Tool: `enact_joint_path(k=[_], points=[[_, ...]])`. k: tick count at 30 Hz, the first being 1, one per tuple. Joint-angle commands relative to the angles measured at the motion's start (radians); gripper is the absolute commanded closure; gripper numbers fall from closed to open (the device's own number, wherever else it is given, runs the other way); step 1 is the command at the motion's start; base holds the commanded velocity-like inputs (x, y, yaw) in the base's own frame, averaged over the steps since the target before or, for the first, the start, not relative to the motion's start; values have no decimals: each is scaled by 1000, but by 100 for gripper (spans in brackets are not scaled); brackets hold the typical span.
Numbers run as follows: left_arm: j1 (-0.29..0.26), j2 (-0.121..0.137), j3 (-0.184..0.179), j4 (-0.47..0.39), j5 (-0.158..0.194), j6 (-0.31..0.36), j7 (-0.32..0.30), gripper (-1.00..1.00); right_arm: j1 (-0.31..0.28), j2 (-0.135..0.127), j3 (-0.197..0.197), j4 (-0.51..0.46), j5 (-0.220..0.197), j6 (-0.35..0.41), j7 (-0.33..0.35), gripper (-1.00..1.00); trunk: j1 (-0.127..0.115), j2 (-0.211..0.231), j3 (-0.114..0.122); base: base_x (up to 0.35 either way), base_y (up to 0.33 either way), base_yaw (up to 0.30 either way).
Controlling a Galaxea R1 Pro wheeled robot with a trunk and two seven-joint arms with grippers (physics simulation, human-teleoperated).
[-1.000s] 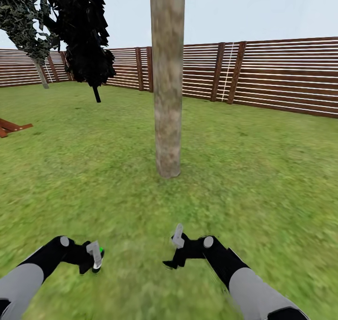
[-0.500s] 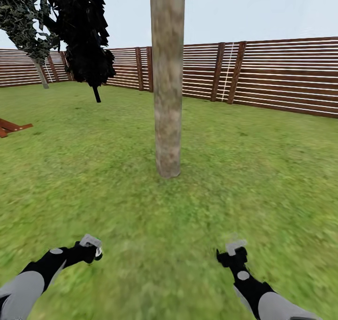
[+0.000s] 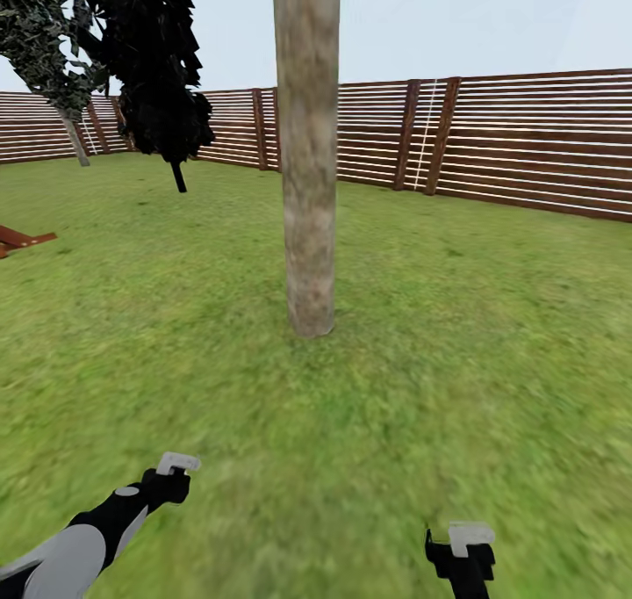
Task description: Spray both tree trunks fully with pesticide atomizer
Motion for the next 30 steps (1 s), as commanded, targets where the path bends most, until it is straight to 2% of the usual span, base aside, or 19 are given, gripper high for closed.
enact_joint_path(k=[1,9,15,30], points=[[0,0,1,-1,0,0,2,100,9,0,2,1,1,0,1,-100,0,0,0,239,-217,0],[0,0,4,-3,2,0,5,100,58,5,3,4,2,1,2,-100,0,0,0,245,-221,0],[0,0,6,-4,2,0,5,100,129,5,3,4,2,3,2,-100,0,0,0,275,-214,0],[0,0,6,-5,2,3,5,100,134,5,3,4,2,3,2,-100,0,0,0,308,-140,0]])
